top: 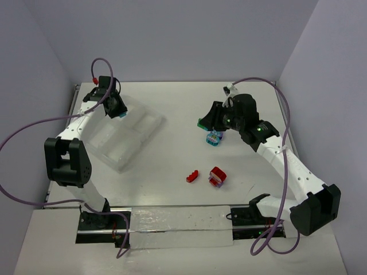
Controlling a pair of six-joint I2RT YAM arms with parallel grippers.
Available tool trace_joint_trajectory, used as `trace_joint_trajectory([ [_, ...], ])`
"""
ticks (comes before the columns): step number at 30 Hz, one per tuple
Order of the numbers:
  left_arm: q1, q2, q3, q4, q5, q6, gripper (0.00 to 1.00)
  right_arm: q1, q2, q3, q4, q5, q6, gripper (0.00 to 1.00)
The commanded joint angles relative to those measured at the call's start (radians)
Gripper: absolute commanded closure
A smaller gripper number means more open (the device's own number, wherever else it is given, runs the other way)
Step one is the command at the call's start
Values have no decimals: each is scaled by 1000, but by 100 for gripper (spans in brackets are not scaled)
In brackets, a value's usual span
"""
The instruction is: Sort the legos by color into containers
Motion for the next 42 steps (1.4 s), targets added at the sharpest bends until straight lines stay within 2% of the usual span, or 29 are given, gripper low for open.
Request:
trace_joint_trajectory([
  [1,46,-11,47,23,-49,20,100,-3,-3,56,9,16,-24,100],
  [6,88,-47,9,12,-68,34,100,-3,3,58,9,17,-26,100],
  [17,176,-122,-172,45,-105,45,99,-3,18,50,22,1,-28,100],
  [19,180,-123,-175,46,-108,45,89,-4,17,48,22,5,-30,100],
  [21,181,-120,-173,44,-109,43,74,-3,15,46,22,7,-30,100],
  [25,180,-123,-167,40,-95,47,31,-3,15,43,22,4,-26,100],
  [26,181,-127,-167,38,-90,50,26,-3,15,42,23,1,-26,100],
  [29,181,-138,-158,23,-81,59,16,-4,17,40,26,0,-24,100],
  [37,179,-243,-78,-25,-21,92,16,-4,28,50,26,-12,-27,100],
  [41,179,-336,-56,-12,121,151,17,-3,44,61,27,-34,-26,100],
  [42,179,-364,-51,-8,193,163,18,-3,49,66,30,-42,-24,100],
])
